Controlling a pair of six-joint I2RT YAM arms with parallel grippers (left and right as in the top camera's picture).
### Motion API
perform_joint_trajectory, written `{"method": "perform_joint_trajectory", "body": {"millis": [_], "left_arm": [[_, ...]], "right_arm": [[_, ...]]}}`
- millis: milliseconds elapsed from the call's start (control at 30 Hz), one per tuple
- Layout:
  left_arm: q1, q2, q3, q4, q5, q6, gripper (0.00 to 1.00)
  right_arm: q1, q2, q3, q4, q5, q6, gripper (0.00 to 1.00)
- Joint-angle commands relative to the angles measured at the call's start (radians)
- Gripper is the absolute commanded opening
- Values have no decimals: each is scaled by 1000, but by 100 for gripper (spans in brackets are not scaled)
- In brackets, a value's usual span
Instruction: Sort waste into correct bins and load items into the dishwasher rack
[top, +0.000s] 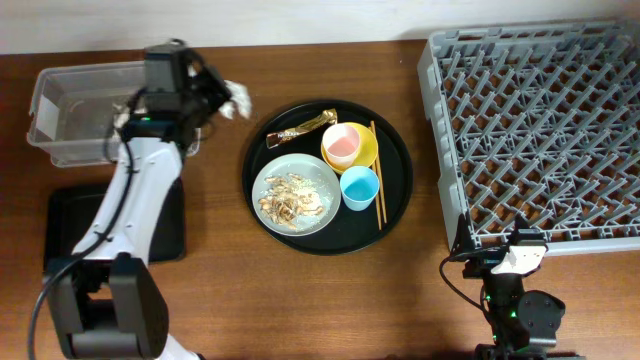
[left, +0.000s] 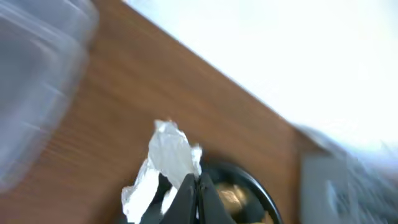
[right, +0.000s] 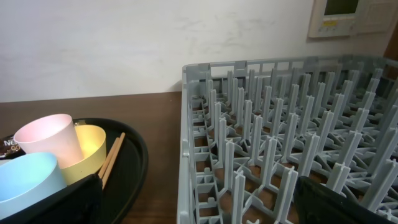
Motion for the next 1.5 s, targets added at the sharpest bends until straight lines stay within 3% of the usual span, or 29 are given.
{"method": "perform_joint_trajectory", "body": {"millis": [0, 133, 167, 233, 333, 433, 500, 567, 700, 867, 1100, 1233, 1367, 1467], "left_arm": [[76, -16, 16, 47, -236, 27, 1], [146, -13, 16, 101, -303, 82, 1], [162, -13, 16, 108, -315, 89, 13], [189, -13, 16, 110, -322, 90, 51], [223, -12, 16, 105, -320, 92, 59], [225, -12, 16, 92, -275, 114, 93], [222, -12, 16, 69, -149, 136, 98], [216, -11, 16, 13, 71, 134, 99], [161, -8, 15, -34, 284, 134, 99], [16, 13, 15, -105, 206, 139, 99], [-151, 98, 16, -83, -70, 567, 99], [-172, 152, 16, -75, -79, 861, 95], [-188, 207, 16, -60, -79, 1046, 95], [-198, 224, 16, -9, -77, 1077, 93]], "right_arm": [[-7, -6, -8, -1, 2, 6, 98], [-7, -6, -8, -1, 2, 6, 98], [-7, -6, -8, -1, 2, 6, 98], [-7, -6, -8, -1, 2, 6, 98], [-7, -6, -8, -1, 2, 6, 99], [-7, -6, -8, -1, 2, 6, 98], [-7, -6, -8, -1, 2, 6, 98], [-7, -6, -8, -1, 2, 6, 98], [-7, -6, -8, -1, 2, 6, 99], [-7, -6, -8, -1, 2, 6, 98], [-7, -7, -8, -1, 2, 6, 98], [-7, -6, -8, -1, 2, 6, 98], [-7, -6, -8, -1, 2, 6, 98], [-7, -6, -8, -1, 2, 6, 98]]}}
